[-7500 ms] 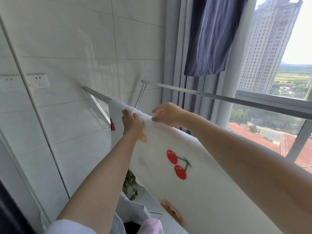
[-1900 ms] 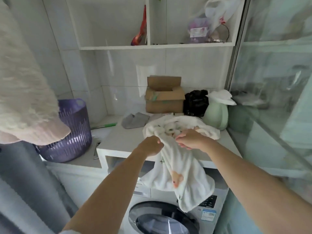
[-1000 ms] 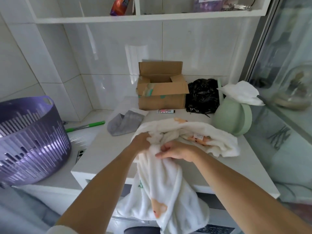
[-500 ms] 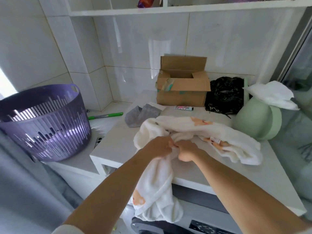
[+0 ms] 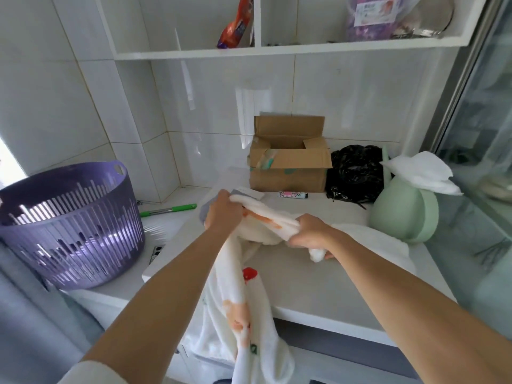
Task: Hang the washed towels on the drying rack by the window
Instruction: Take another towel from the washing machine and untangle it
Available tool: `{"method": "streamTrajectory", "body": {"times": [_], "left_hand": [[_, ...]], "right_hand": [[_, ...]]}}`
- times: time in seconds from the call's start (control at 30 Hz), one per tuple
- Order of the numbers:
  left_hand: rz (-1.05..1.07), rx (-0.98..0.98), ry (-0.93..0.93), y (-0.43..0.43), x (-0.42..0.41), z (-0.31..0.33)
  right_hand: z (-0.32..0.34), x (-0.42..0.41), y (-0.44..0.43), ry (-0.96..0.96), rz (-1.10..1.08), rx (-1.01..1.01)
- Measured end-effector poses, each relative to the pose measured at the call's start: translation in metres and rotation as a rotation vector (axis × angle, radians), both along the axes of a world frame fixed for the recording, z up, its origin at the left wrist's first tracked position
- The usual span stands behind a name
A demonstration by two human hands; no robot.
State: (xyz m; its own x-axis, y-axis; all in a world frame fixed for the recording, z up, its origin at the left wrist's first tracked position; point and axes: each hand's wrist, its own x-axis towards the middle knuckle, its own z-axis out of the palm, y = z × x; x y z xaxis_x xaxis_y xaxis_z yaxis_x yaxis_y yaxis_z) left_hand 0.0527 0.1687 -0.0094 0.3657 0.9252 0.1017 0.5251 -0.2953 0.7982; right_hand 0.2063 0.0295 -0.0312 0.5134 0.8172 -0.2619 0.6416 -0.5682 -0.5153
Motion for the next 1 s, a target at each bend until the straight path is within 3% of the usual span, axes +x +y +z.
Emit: {"method": "streamTrajectory", "body": {"times": [0.17, 0.33, 0.43, 0.67, 0.83, 0.9, 1.0], "left_hand": [[0.078, -0.001, -0.108, 0.010, -0.016, 0.066], [0.070, -0.013, -0.029, 0.001, -0.060, 0.078], [0.091, -0.052, -0.027, -0.019, -0.092, 0.063], [0.195, -0.102, 0.106, -0.056, -0.180, 0.043], [0.284, -0.127, 0.266, -0.093, -0.243, 0.038], [0.328, -0.131, 0.301, -0.110, -0.285, 0.032], [0.410, -0.138, 0.370, -0.135, -0.346, 0.029]], "right_hand": [[0.008, 0.022, -0.023, -0.087, -0.185, 0.064], [0.044, 0.016, -0.029, -0.017, -0.296, 0.584], [0.069, -0.023, -0.013, 0.140, -0.245, 0.698], [0.070, -0.147, 0.020, 0.081, 0.098, 0.307], [0.062, -0.231, 0.010, 0.232, 0.442, 0.000], [0.062, -0.270, 0.006, 0.367, 0.528, -0.025], [0.066, -0.321, -0.001, 0.422, 0.641, -0.113]]}}
